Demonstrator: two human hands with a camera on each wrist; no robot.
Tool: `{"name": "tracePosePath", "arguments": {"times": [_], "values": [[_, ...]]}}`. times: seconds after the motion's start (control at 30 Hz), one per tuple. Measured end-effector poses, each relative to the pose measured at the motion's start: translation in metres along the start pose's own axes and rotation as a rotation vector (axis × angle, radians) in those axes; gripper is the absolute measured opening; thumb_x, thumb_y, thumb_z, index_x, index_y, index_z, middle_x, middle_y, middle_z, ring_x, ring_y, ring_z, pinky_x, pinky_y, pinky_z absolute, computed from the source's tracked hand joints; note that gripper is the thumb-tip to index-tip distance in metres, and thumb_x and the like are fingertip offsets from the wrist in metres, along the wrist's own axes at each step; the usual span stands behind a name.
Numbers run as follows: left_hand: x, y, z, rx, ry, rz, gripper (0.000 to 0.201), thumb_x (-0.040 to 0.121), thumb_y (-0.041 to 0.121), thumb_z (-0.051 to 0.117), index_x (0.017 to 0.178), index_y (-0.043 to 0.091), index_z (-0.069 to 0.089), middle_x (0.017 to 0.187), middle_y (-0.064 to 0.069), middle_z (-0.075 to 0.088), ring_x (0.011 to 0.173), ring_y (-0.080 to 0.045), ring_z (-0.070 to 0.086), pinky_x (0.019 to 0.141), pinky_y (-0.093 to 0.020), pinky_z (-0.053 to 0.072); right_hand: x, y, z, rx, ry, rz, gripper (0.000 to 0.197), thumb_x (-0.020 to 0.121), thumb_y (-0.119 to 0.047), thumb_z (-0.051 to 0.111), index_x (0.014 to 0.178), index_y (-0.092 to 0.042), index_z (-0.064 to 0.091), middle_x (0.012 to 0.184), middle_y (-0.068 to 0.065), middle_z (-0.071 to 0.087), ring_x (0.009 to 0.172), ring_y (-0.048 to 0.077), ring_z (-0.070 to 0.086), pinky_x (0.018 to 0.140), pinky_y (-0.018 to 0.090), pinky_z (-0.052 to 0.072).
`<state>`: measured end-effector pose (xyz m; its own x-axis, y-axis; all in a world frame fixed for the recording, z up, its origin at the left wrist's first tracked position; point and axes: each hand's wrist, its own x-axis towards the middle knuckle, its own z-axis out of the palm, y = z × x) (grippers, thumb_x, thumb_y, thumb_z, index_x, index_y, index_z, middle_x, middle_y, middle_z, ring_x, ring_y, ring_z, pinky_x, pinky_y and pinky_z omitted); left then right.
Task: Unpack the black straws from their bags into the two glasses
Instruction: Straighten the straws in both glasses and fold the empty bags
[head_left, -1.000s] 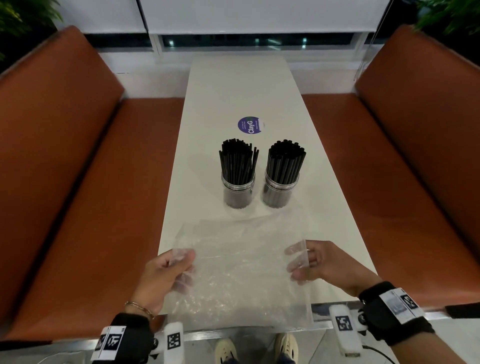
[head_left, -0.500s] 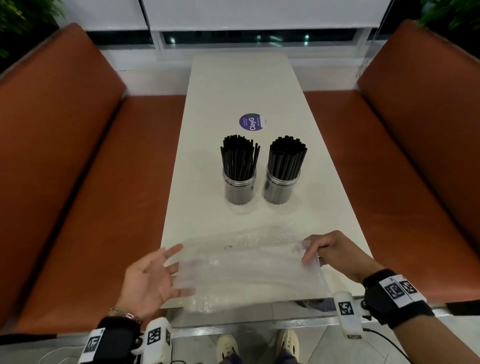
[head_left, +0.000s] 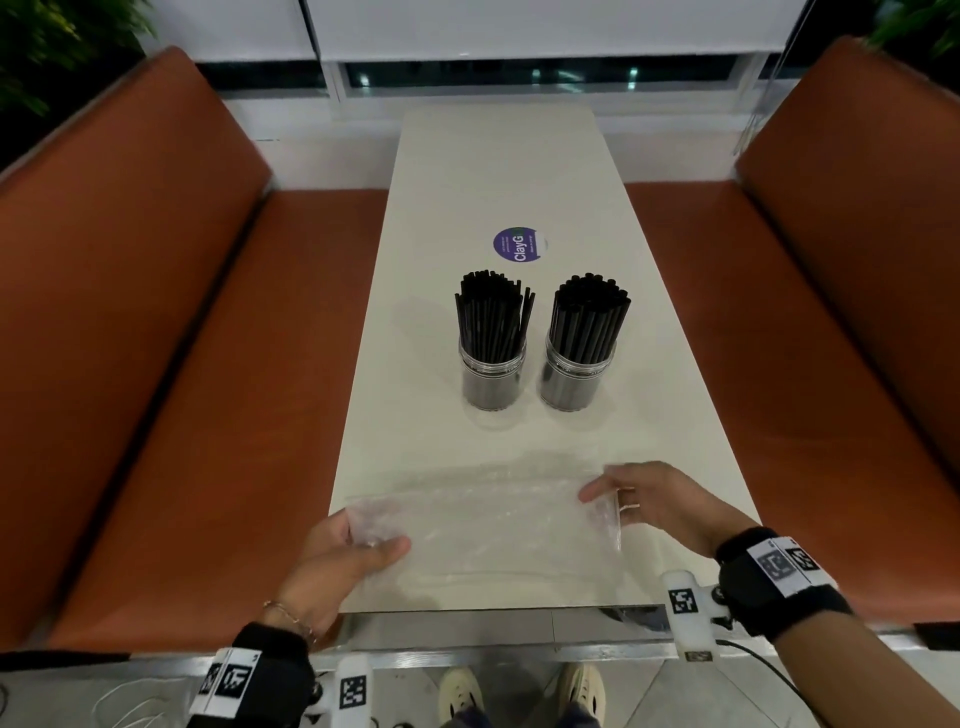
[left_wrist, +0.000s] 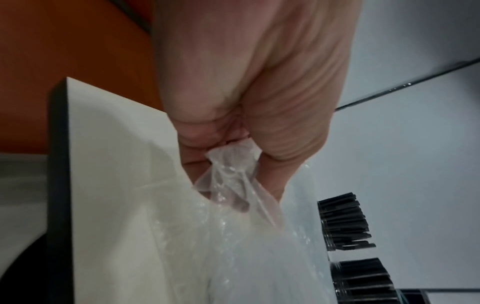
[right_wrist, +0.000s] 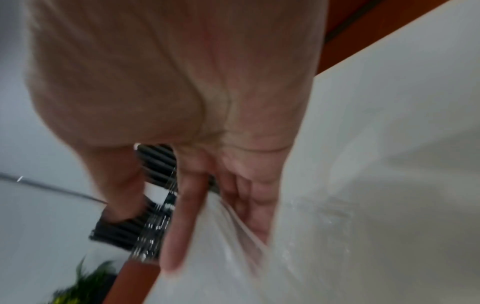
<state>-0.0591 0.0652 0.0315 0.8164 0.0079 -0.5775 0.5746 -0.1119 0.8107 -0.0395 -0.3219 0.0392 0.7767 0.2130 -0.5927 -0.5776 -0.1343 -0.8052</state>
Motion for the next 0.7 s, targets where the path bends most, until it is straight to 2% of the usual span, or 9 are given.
{"name": "tracePosePath", "arguments": {"times": [0.03,0.1,0.17,0.2,0.27,0.37,0.53,0.63,0.7], "values": [[0.007,0.0,0.001,0.021,0.009,0.011,0.037,0.082,-0.006,0.085,0.076,0.018,0.057,0.052,0.008,0.065,0.047,0.005,0.062,0.049,-0.014,0.05,0.004,-0.003,0.003,-0.074,0.075,-0.042,0.028,0.101,-0.032,0.067,0.1,-0.011,0.085,0.113,0.007,0.081,0.1,0.024,0.07,0.091,0.035,0.054],[0.021,-0.002,0.001,0.07,0.063,0.029,0.039,0.08,-0.001,0.089,0.073,0.021,0.058,0.057,0.012,0.071,0.061,0.002,0.069,0.059,-0.02,0.051,0.015,-0.007,0.006,-0.239,0.164,-0.134,0.013,0.085,-0.026,0.088,0.097,-0.021,0.085,0.106,0.008,0.08,0.083,0.022,0.062,0.08,0.03,0.051],[0.037,-0.007,0.0,0.114,0.151,0.053,0.032,0.075,0.002,0.094,0.077,0.017,0.066,0.083,0.002,0.08,0.084,-0.018,0.073,0.07,-0.03,0.056,0.027,-0.009,0.008,-0.291,0.182,-0.175,0.028,0.08,-0.011,0.092,0.102,-0.026,0.084,0.107,0.007,0.079,0.074,0.017,0.055,0.07,0.021,0.049],[0.043,-0.009,0.002,0.132,0.177,0.054,0.031,0.072,0.003,0.096,0.086,0.012,0.07,0.091,-0.004,0.08,0.087,-0.024,0.072,0.074,-0.034,0.057,0.033,-0.01,0.008,-0.311,0.219,-0.178,0.036,0.08,-0.006,0.09,0.108,-0.027,0.082,0.106,0.002,0.077,0.07,0.014,0.054,0.066,0.016,0.048],[0.054,-0.013,0.008,0.192,0.225,0.072,0.041,0.069,0.006,0.098,0.099,0.008,0.07,0.089,-0.004,0.075,0.082,-0.025,0.067,0.072,-0.031,0.055,0.048,-0.008,0.007,-0.406,0.339,-0.176,0.051,0.08,-0.004,0.089,0.121,-0.031,0.077,0.106,-0.002,0.067,0.066,0.011,0.054,0.064,0.014,0.047],[0.062,-0.018,0.016,0.384,0.296,0.063,0.055,0.07,0.018,0.099,0.112,0.021,0.064,0.094,0.002,0.072,0.078,-0.012,0.064,0.062,-0.021,0.045,0.068,0.002,0.01,-0.55,0.435,-0.068,0.072,0.078,-0.01,0.092,0.141,-0.025,0.061,0.124,0.007,0.064,0.085,0.019,0.064,0.078,0.023,0.049],[0.073,-0.033,0.021,0.5,0.343,0.085,0.08,0.067,0.022,0.1,0.137,0.019,0.061,0.118,-0.004,0.066,0.08,-0.009,0.062,0.063,-0.014,0.041,0.077,0.018,0.023,-0.723,0.541,0.09,0.083,0.078,-0.029,0.092,0.147,-0.01,0.05,0.141,0.017,0.047,0.126,0.035,0.058,0.107,0.037,0.05],[0.075,-0.037,0.024,0.504,0.372,0.096,0.09,0.067,0.018,0.1,0.145,0.019,0.055,0.128,-0.007,0.058,0.086,-0.016,0.063,0.066,-0.019,0.043,0.072,0.016,0.031,-0.852,0.57,0.239,0.09,0.082,-0.045,0.086,0.146,-0.002,0.041,0.141,0.021,0.047,0.129,0.04,0.054,0.105,0.042,0.049],[0.075,-0.037,0.025,0.5,0.374,0.088,0.094,0.067,0.017,0.1,0.147,0.02,0.052,0.131,-0.006,0.055,0.094,-0.02,0.063,0.071,-0.023,0.047,0.072,0.016,0.031,-0.769,0.532,0.288,0.087,0.083,-0.038,0.086,0.144,0.002,0.039,0.139,0.02,0.053,0.128,0.039,0.058,0.096,0.037,0.05]]}}
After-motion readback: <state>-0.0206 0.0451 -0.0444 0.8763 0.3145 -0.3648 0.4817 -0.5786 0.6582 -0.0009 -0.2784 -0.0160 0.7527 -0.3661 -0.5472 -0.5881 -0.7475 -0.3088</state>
